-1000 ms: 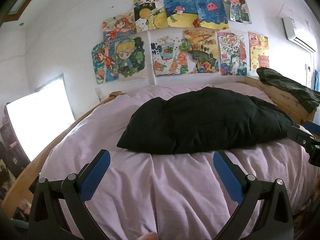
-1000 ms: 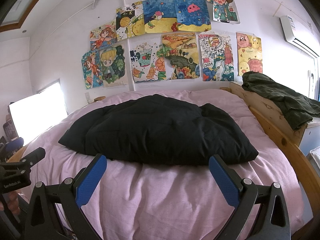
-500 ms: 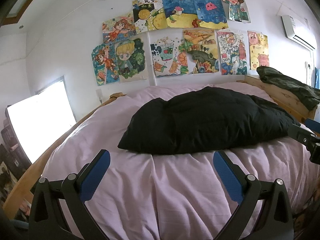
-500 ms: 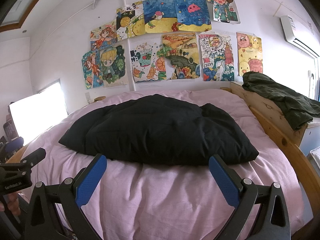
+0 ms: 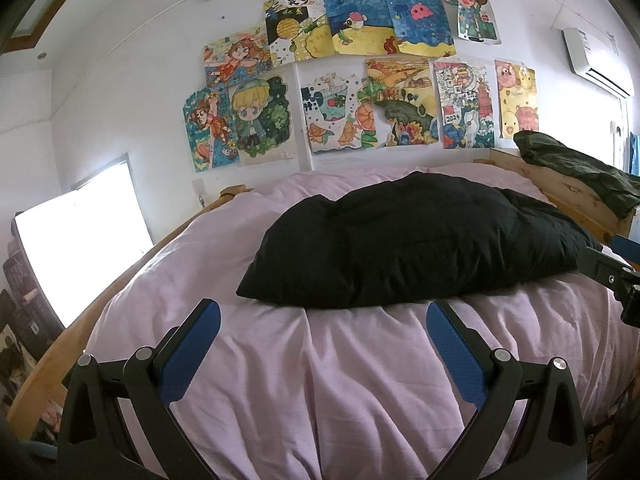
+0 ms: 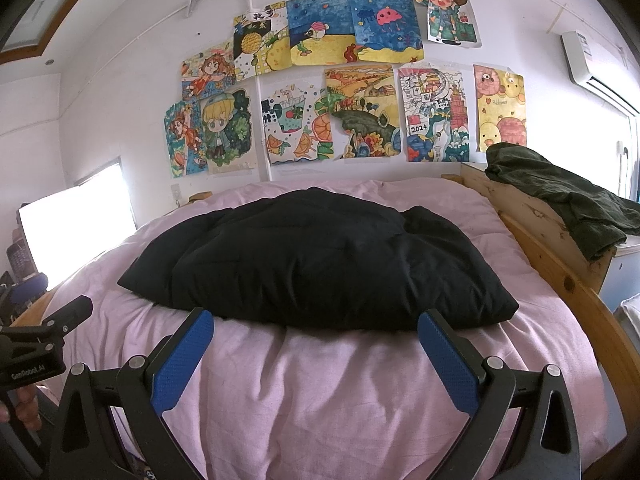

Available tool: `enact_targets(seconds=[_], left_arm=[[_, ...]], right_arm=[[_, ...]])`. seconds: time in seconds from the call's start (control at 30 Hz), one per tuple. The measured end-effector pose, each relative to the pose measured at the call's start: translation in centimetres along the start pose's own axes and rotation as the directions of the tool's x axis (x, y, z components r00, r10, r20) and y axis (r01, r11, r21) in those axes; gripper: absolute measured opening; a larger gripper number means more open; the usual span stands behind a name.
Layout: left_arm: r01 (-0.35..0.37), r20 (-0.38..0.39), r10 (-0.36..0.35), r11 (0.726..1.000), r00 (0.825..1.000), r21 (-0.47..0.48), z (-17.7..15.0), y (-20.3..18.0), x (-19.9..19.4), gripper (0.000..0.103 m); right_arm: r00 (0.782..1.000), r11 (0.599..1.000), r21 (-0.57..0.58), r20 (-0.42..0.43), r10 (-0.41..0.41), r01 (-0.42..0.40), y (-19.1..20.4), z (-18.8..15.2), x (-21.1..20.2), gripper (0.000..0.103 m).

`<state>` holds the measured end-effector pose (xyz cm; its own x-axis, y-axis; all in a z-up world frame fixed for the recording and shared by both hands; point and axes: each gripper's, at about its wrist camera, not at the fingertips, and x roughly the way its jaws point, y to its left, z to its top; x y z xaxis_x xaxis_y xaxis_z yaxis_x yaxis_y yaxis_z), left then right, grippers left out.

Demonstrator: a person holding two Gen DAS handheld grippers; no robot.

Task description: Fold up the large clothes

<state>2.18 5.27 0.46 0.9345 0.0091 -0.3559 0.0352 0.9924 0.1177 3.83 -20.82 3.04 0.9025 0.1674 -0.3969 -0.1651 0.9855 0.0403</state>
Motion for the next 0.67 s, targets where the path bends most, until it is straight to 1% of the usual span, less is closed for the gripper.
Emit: enact_targets(seconds=[0.4,0.67], left_arm=[[0.003,-0.003,-0.003,1.000,1.000,0.003,0.3,-0.3,0.3,0.101],[0.006,-0.009,-0.006,1.000,1.000,0.006,-0.3,0.8,0.0,0.101]], right_arm=[[1.000,1.000,0.001,-0.001,-0.001,0.001,0.1,0.0,0.0,0.103],[1.000,1.000,0.001,-0.001,-0.001,0.001,0.1,0.1,0.0,0.103]])
